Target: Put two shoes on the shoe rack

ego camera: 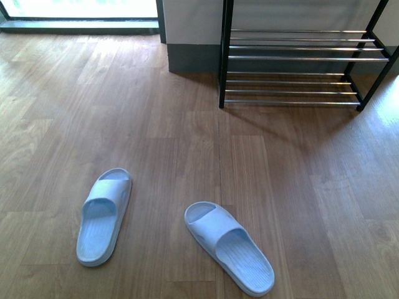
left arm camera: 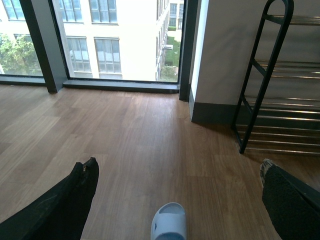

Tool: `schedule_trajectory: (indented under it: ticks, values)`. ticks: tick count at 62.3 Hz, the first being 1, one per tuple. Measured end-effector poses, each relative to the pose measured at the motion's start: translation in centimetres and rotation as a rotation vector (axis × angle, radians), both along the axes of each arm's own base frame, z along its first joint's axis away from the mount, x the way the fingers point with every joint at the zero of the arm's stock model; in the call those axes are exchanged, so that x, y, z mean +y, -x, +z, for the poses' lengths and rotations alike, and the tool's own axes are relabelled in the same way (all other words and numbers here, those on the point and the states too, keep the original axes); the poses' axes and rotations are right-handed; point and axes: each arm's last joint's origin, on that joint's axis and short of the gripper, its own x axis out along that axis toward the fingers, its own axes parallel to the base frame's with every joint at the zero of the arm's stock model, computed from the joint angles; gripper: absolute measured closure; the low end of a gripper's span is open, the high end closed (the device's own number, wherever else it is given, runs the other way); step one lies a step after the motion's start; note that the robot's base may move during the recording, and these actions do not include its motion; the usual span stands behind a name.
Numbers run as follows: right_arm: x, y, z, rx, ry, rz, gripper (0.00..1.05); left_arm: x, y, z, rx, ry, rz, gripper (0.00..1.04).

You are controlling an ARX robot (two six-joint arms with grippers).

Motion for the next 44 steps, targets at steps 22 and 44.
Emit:
schedule_trajectory:
  ticks: [22, 44]
  values:
    - [11.4, -8.4, -7.2, 0.287, 0.285, 0.157, 0.09, 0.0, 0.0, 0.0, 0.000, 0.000, 0.000, 0.09]
    - [17.4, -13.4, -20.4, 0.496, 0.565, 0.079, 0.09, 0.0, 0.0, 0.0, 0.000, 0.000, 0.000, 0.09]
